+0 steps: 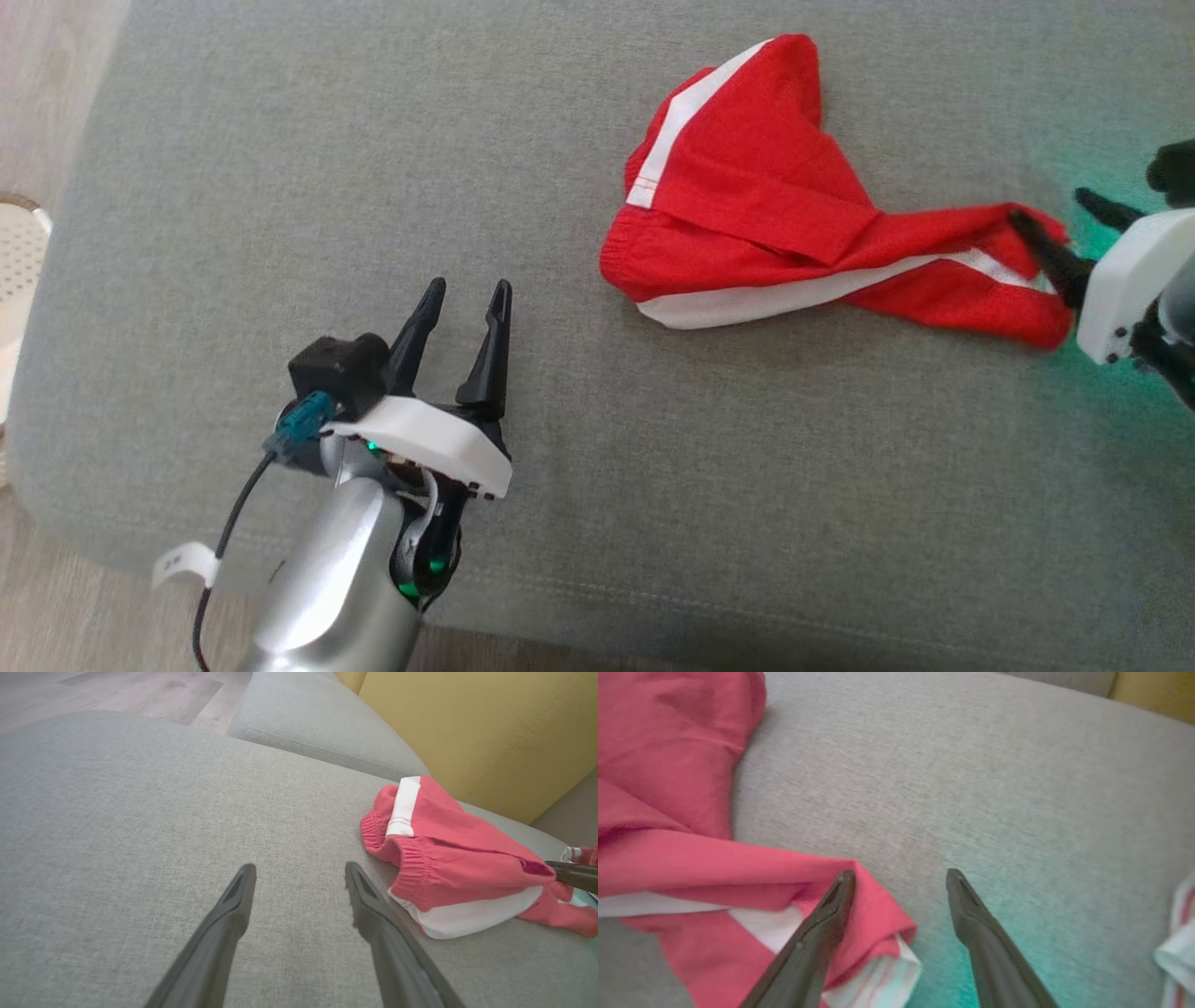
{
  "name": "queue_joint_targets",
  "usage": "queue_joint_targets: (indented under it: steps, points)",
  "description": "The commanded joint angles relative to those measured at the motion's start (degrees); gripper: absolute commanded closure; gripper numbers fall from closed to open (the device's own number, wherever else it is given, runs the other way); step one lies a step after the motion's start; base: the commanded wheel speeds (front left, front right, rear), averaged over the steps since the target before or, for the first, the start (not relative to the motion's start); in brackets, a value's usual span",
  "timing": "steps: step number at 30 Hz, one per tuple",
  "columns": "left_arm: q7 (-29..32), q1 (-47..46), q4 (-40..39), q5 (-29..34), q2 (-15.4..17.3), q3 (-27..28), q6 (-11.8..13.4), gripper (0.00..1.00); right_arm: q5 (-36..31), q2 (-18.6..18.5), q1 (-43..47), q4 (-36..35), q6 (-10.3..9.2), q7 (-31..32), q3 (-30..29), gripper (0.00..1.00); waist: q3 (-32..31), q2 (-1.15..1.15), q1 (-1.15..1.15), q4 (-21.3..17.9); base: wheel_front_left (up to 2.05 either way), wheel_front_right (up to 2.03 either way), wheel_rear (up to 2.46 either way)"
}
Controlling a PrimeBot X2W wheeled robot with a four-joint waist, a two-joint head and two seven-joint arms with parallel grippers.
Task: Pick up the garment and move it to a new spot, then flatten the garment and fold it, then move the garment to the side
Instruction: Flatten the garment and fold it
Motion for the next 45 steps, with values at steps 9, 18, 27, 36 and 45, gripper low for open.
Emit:
queue_joint_targets:
  steps: [9,18,27,36,45]
  points:
    - [-0.7,-1.4,-1.3,0.5,0.6,2.4,-0.1,0.0,-6.6,6.1,-1.9,13.8,-0.04,-16.4,-3.9,0.0,-3.7,0.0,0.0,-4.0,0.0,0.0,0.0]
    - [-0.7,1.9,-1.0,0.4,0.6,3.7,-1.4,0.0,-7.2,11.6,8.7,7.1,-0.04,-22.3,-21.0,0.0,-8.6,0.0,0.0,-8.3,0.0,0.0,0.0]
    - [-0.7,2.9,1.7,-0.2,0.6,3.7,-3.5,0.0,-20.9,19.1,23.4,-4.5,-0.04,-22.3,-38.8,0.0,-9.0,0.0,0.0,-11.5,0.0,0.0,0.0]
    - [-0.3,-3.6,14.6,2.6,1.9,0.5,-5.5,0.0,-27.8,23.7,26.1,-10.9,-0.04,-21.3,-45.3,0.0,-6.7,0.0,0.0,-14.3,0.0,0.0,0.0]
    - [-0.6,-9.9,22.0,0.6,1.4,-0.9,-6.9,0.0,-30.7,25.2,27.5,-15.3,-0.04,-18.5,-48.4,0.0,-4.8,0.0,0.0,-15.3,0.0,0.0,0.0]
